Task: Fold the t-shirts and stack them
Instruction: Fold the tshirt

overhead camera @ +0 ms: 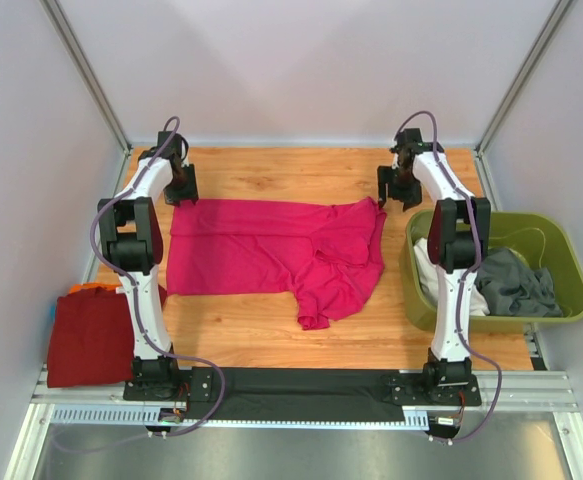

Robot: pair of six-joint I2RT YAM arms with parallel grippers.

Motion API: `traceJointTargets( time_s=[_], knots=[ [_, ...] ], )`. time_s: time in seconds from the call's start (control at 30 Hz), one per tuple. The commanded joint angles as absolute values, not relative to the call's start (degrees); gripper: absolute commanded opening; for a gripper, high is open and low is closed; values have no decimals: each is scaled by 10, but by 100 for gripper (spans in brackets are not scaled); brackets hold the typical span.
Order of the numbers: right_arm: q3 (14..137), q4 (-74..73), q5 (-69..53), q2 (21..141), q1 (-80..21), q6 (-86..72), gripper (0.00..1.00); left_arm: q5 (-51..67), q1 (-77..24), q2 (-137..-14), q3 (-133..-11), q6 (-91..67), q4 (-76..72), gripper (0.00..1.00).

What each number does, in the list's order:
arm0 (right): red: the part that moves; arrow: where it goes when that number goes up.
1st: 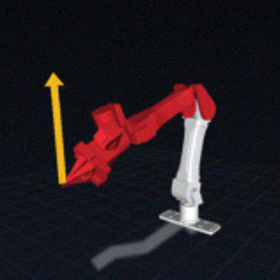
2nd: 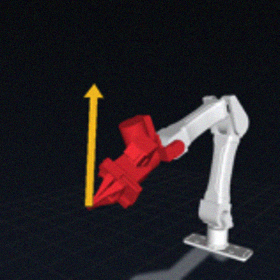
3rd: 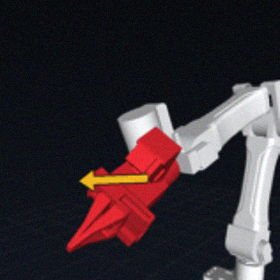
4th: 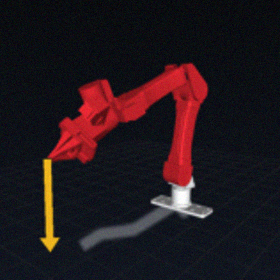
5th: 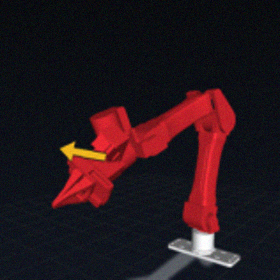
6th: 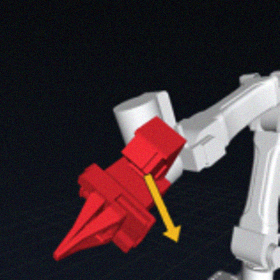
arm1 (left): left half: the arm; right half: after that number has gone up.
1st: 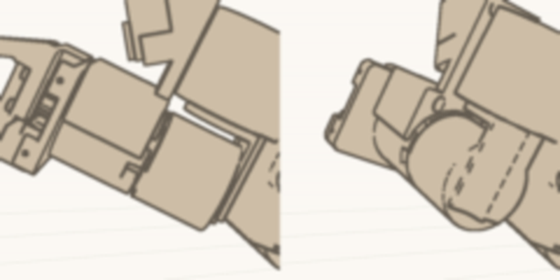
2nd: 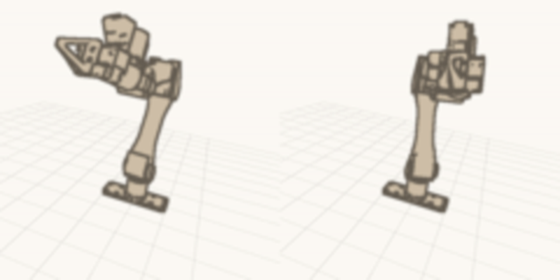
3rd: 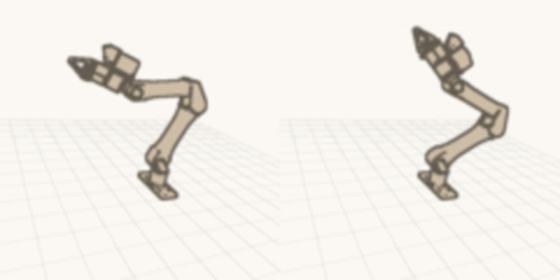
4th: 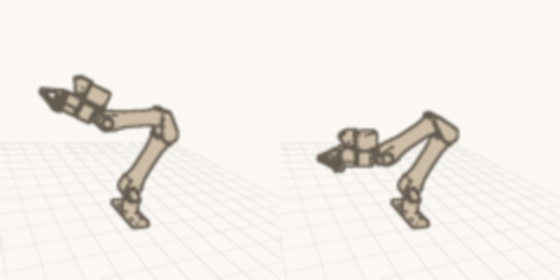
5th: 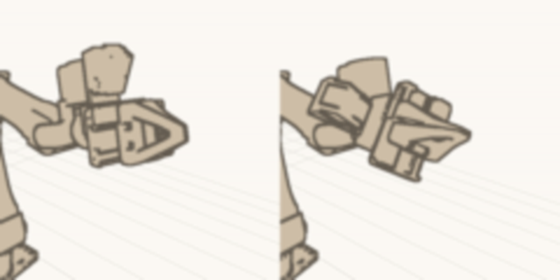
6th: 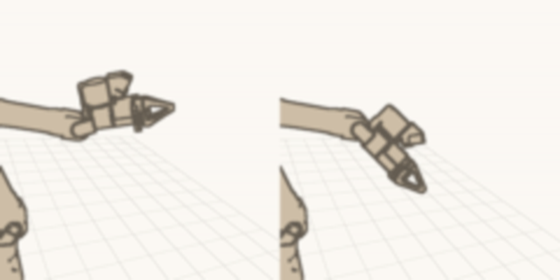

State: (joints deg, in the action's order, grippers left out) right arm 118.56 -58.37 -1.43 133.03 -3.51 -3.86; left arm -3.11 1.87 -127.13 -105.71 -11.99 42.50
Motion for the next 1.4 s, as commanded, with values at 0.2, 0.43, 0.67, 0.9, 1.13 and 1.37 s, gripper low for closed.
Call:
traceJointTargets(
  time_s=[0.2, 0.43, 0.67, 0.9, 1.13, 1.37],
  knots=[
    [1078, -503, -26, 1273, -34, -86, 66, -38, 20, -1261, -1061, -112, 428, 54],
    [1061, -473, -37, 1267, -34, -107, 60, -37, 20, -1260, -1061, -110, 428, 54],
    [1056, -420, -62, 1259, -35, -131, 54, -33, 20, -1261, -1061, -109, 427, 54],
    [1063, -426, -56, 1274, -36, -127, 46, -39, 20, -1259, -1059, -104, 427, 54],
    [1061, -443, -56, 1289, -47, -106, 18, -52, 21, -1263, -1057, -103, 440, 53],
    [1046, -468, 18, 1294, -58, -69, 0, -36, 25, -1250, -1027, -138, 440, 51]
  ],
)
